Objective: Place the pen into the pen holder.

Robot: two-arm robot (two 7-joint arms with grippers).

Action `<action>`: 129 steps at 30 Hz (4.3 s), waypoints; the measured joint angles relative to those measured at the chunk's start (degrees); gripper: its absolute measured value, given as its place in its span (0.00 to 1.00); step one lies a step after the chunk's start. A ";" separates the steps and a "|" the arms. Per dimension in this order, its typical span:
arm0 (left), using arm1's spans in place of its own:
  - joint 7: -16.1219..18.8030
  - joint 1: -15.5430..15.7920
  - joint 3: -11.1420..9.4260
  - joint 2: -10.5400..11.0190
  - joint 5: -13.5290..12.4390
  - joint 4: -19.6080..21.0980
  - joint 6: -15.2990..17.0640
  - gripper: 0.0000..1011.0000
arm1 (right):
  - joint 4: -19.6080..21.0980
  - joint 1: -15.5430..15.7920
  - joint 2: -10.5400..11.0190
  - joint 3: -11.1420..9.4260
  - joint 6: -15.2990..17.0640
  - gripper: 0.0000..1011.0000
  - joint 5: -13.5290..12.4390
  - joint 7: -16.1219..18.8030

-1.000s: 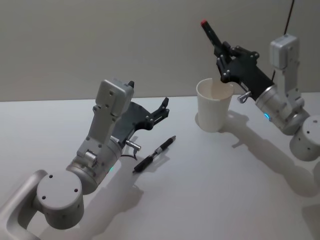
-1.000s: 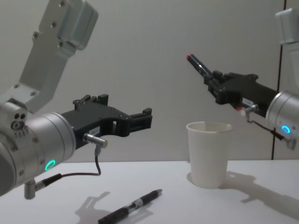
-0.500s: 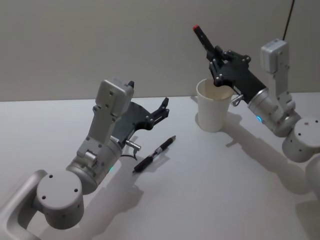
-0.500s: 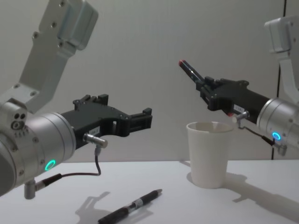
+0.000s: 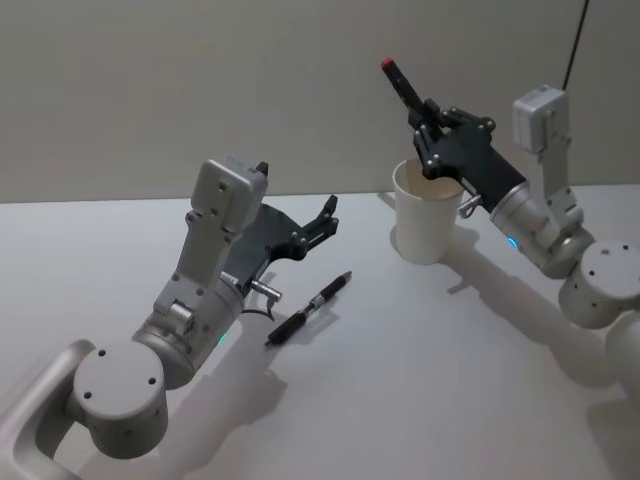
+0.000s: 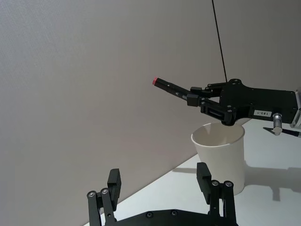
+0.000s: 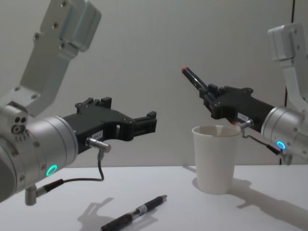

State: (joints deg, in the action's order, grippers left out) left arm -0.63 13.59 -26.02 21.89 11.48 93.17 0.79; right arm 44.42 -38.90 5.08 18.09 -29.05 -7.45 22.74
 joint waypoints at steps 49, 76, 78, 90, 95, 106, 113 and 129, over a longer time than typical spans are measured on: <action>0.00 0.00 0.00 0.00 0.00 0.00 0.00 0.99 | -4.25 -2.04 -1.40 0.85 -2.09 0.89 0.63 -0.20; 0.01 0.00 0.00 0.00 0.00 0.00 0.00 0.99 | 20.45 10.81 5.71 -4.13 7.75 0.99 -3.76 -6.27; 0.01 0.00 0.00 0.00 0.00 0.00 0.00 0.99 | 22.89 12.30 6.50 -4.60 8.66 0.99 -4.15 -6.98; 0.01 0.00 0.00 0.00 0.00 0.00 0.00 0.99 | 25.77 14.52 7.18 -4.67 10.47 0.99 -4.58 -7.95; 0.01 0.00 0.00 0.00 0.00 0.00 0.00 0.99 | 28.56 16.79 7.80 -4.71 12.30 0.99 -4.99 -8.95; 0.01 0.00 0.00 0.00 0.00 0.00 0.00 0.99 | 36.48 23.20 9.59 -4.85 17.55 0.99 -6.13 -11.74; 0.00 0.00 0.00 0.00 0.00 0.00 0.01 0.99 | 41.15 27.03 10.69 -4.93 20.59 0.99 -6.81 -13.38; 0.00 0.00 0.00 0.00 0.00 0.00 0.00 0.99 | 52.28 36.08 13.21 -5.13 28.00 0.99 -8.42 -17.30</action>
State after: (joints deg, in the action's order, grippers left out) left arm -0.63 13.59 -26.03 21.90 11.48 93.18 0.80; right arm 96.70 -2.82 18.29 12.97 -1.05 -15.87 5.45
